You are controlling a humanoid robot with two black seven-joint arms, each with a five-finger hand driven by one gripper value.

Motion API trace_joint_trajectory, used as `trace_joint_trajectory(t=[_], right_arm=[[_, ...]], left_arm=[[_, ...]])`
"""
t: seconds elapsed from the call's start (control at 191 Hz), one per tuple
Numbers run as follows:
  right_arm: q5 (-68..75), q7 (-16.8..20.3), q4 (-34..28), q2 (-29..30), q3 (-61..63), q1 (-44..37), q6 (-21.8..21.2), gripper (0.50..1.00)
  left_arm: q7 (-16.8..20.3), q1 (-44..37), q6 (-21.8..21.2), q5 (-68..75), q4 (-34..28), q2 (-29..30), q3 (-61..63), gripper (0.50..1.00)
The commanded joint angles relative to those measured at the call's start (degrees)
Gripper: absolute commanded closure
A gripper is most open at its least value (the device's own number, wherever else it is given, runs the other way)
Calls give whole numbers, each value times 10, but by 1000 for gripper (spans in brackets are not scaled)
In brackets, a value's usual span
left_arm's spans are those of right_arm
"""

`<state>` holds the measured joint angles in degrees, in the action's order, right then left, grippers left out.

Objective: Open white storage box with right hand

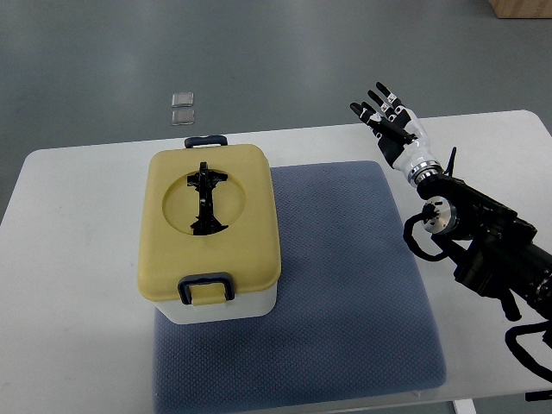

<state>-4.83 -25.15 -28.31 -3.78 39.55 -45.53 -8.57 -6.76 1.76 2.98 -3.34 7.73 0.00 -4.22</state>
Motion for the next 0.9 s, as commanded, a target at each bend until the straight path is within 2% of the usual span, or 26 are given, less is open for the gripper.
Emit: trace_joint_trajectory(t=[0.0, 0.894], right_arm=[[1, 0, -1, 0, 0, -1, 0, 564], [0, 0, 1, -5, -2, -2, 0, 564]], left_arm=[[0, 0, 0, 0, 0, 0, 0, 500], [-3, 1, 0, 0, 1, 0, 0, 500]])
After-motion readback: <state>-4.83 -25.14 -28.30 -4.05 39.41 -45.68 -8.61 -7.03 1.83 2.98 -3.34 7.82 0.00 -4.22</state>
